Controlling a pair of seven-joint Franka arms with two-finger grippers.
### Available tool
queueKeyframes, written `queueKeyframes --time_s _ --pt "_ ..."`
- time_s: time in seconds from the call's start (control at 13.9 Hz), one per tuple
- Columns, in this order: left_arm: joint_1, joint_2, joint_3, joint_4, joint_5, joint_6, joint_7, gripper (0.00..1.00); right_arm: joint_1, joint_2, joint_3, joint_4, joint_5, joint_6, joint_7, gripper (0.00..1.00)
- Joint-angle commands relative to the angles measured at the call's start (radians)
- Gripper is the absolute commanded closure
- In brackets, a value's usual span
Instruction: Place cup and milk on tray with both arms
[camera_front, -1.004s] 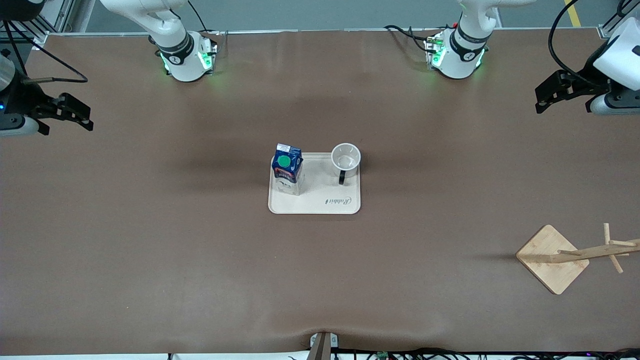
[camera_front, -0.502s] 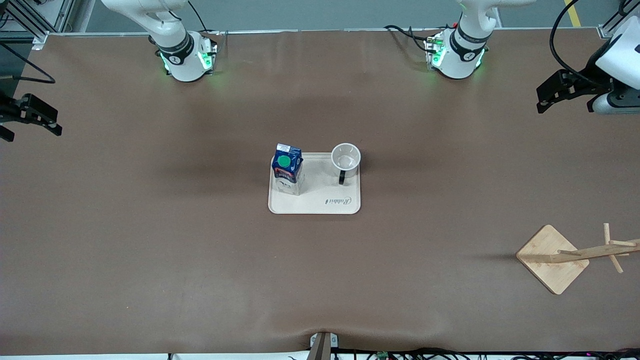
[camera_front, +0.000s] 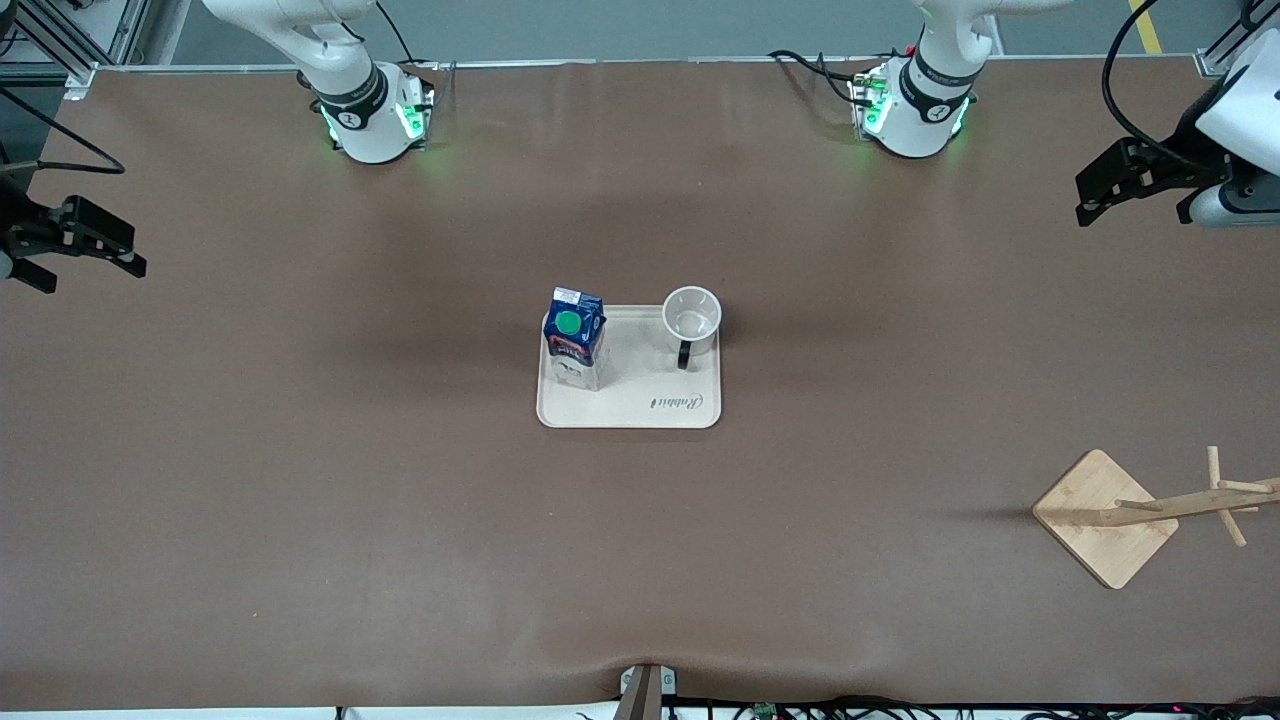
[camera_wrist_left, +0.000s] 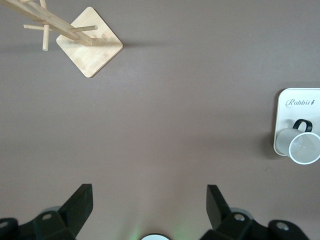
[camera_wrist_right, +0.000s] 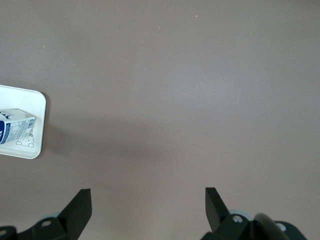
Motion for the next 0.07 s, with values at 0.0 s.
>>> queueKeyframes --time_s 0.0 --pt "0.004 -0.015 0.002 -0.004 -0.02 -0.007 0.006 0.0 -0.011 0.009 0.004 0.023 0.018 -0.021 0.0 0.0"
